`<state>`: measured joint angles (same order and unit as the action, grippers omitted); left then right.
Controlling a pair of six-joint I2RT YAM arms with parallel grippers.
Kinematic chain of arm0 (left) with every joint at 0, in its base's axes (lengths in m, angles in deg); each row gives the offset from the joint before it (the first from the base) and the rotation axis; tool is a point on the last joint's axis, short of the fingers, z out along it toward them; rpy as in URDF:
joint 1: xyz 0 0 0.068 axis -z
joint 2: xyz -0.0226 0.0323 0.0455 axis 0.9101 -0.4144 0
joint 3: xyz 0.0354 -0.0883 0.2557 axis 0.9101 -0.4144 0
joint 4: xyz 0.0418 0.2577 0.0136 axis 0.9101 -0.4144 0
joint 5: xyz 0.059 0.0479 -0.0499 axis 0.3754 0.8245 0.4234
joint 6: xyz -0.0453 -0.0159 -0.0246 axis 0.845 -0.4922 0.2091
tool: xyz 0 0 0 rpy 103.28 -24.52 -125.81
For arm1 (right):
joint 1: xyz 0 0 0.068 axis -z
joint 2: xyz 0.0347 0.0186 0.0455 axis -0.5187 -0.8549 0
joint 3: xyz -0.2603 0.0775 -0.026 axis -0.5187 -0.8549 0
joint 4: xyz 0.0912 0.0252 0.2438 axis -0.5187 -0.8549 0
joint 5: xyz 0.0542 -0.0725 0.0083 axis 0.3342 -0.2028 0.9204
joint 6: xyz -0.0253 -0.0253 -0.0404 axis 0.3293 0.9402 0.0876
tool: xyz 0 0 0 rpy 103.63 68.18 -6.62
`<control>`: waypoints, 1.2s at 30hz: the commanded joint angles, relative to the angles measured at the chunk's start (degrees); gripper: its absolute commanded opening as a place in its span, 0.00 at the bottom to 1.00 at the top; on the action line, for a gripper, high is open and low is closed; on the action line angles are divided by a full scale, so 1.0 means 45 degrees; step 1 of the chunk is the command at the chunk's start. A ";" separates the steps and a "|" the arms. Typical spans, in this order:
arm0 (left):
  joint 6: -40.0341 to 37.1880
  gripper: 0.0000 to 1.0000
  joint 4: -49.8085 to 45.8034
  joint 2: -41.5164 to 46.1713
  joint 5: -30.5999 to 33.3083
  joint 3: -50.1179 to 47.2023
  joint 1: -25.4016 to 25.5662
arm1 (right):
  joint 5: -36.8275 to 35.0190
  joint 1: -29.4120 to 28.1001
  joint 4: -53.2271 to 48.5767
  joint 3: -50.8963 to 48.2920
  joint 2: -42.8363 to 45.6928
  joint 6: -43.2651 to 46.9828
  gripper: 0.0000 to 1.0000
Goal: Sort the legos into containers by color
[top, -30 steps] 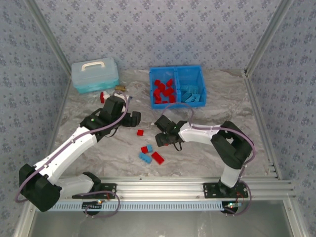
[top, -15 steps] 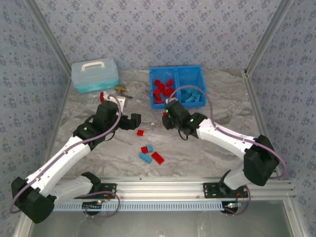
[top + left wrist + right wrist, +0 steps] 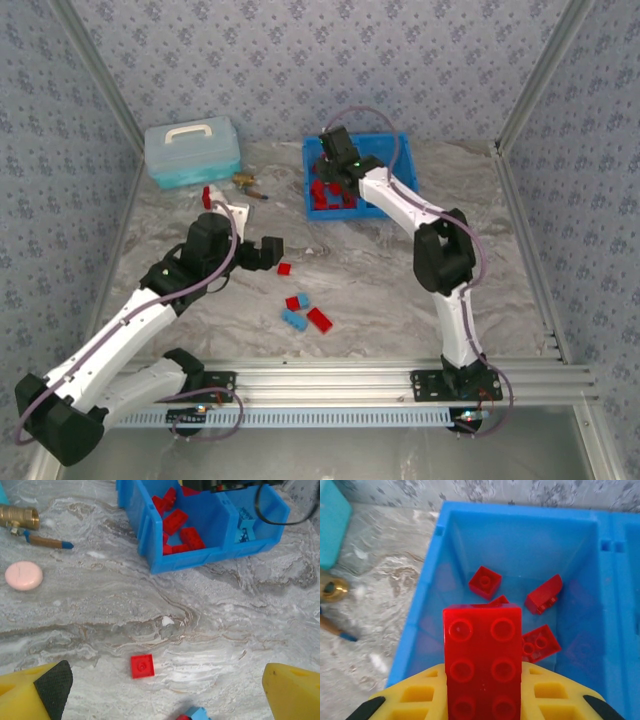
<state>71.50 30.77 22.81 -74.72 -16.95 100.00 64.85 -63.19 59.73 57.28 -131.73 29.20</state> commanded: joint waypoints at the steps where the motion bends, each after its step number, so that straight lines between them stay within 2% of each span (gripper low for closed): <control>1: 0.0363 0.99 -0.0222 0.0280 -0.0051 -0.0186 -0.0027 | -0.0068 -0.0035 -0.1654 0.1571 -0.1071 0.0208 0.31; 5: 0.0680 0.99 -0.0606 -0.0204 0.0314 -0.0098 -0.0044 | -0.0013 -0.0029 -0.2048 0.2144 -0.1585 -0.0069 0.37; 6: 0.0756 0.99 -0.0714 -0.0394 0.0397 -0.0030 -0.0052 | 0.0086 -0.0031 -0.2106 0.2123 -0.1537 -0.0120 0.44; 11: 0.1274 0.99 -0.0925 -0.1653 0.0386 0.0103 -0.0050 | -0.0192 -0.0276 -0.1740 0.1099 -0.0036 0.0062 0.57; 15: 0.1701 0.99 -0.0571 -0.3008 -0.0102 0.0190 -0.0042 | -0.0105 -0.0374 -0.1319 -0.0306 0.2100 0.0174 0.57; 19: 0.2071 0.98 -0.0548 -0.4741 0.0107 0.0593 -0.0032 | 0.0003 -0.0838 0.0267 -0.3475 0.5477 0.0437 0.59; 23: 0.2062 0.93 -0.0365 -0.6513 0.0093 0.1106 -0.0042 | 0.0230 -0.1380 0.1130 -0.6476 0.8480 0.0730 0.73; 25: 0.2015 0.91 -0.0107 -0.7437 -0.0037 0.1392 -0.0037 | -0.0215 -0.1590 0.1284 -0.7743 0.9710 0.0678 0.80; 28: 0.1901 0.86 0.0125 -0.8761 -0.0171 0.1886 -0.0028 | -0.0981 -0.1770 0.1061 -0.9322 1.1241 0.0288 0.86; 31: 0.1838 0.77 -0.0010 -0.9765 -0.0096 0.2406 0.0009 | -0.1136 -0.1806 0.1019 -1.0962 1.2637 -0.0178 0.89; 36: 0.1831 0.59 -0.0136 -1.0415 0.0237 0.2470 0.0175 | -0.1564 -0.1856 0.1020 -1.2420 1.4327 -0.0735 0.90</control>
<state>79.76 30.51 -23.42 -74.31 -7.35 100.15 60.89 -71.21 64.21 2.77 -71.12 28.35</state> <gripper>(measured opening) 0.606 0.898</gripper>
